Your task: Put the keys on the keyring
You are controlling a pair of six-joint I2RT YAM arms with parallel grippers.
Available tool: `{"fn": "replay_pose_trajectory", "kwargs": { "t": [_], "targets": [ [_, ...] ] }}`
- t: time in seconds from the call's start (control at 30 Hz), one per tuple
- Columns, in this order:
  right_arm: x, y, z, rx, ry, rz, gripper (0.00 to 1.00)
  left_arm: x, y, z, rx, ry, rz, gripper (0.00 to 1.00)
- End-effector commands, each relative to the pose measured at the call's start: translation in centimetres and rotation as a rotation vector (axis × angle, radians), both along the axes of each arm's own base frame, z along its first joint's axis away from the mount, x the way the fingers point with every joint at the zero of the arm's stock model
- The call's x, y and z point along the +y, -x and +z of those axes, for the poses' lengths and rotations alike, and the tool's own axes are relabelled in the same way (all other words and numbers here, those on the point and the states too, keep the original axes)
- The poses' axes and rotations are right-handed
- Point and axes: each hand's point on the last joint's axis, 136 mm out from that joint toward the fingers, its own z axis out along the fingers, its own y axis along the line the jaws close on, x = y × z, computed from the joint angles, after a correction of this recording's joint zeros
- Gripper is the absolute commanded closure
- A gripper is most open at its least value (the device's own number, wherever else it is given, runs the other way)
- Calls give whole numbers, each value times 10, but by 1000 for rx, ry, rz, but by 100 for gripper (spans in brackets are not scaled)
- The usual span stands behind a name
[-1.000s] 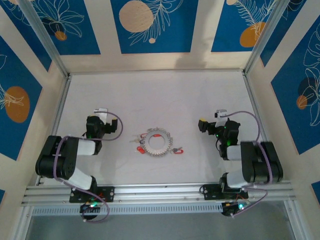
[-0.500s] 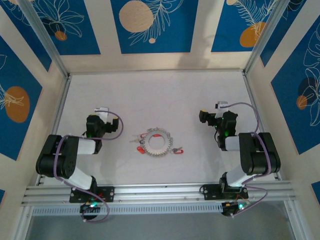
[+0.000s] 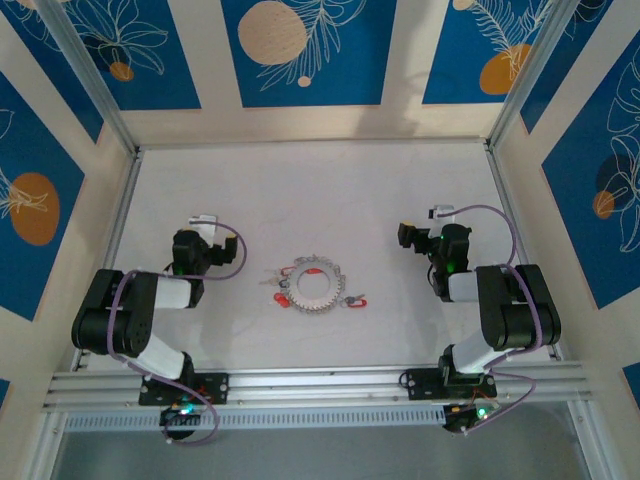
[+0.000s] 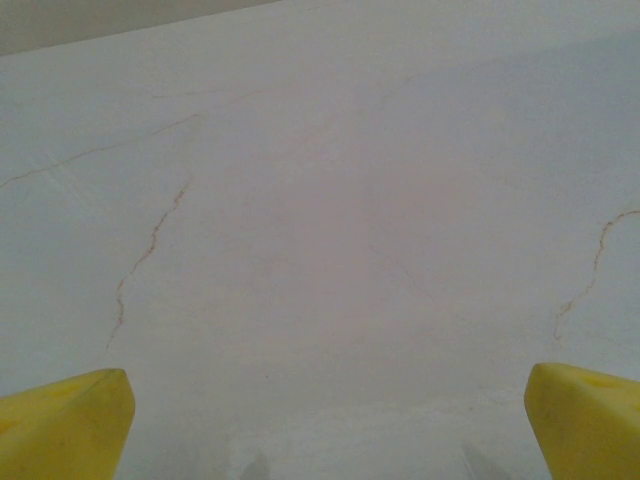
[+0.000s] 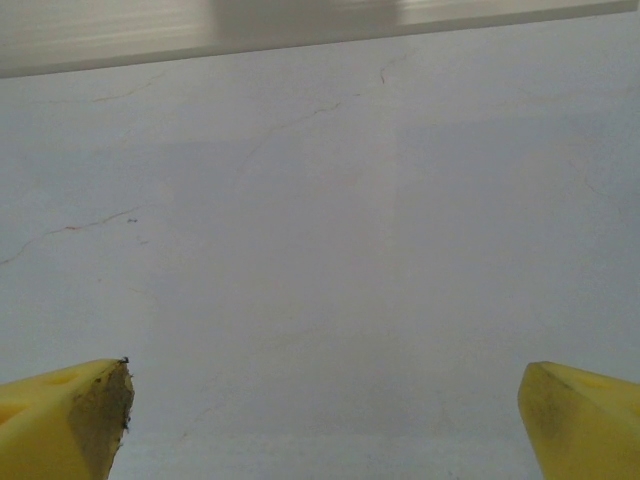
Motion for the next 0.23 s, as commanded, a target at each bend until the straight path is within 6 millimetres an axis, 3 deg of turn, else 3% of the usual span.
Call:
{"fn": "replay_pose_trajectory", "kwargs": {
  "t": [0.0,0.2],
  "targets": [
    [-2,-7,8,-19,-9,-14,1,-1,-9,16,-52,32,-6,0],
    [-1,-5,9,-32,-1,-8,1,-1,-9,16,-53,32,-7,0]
  ]
}}
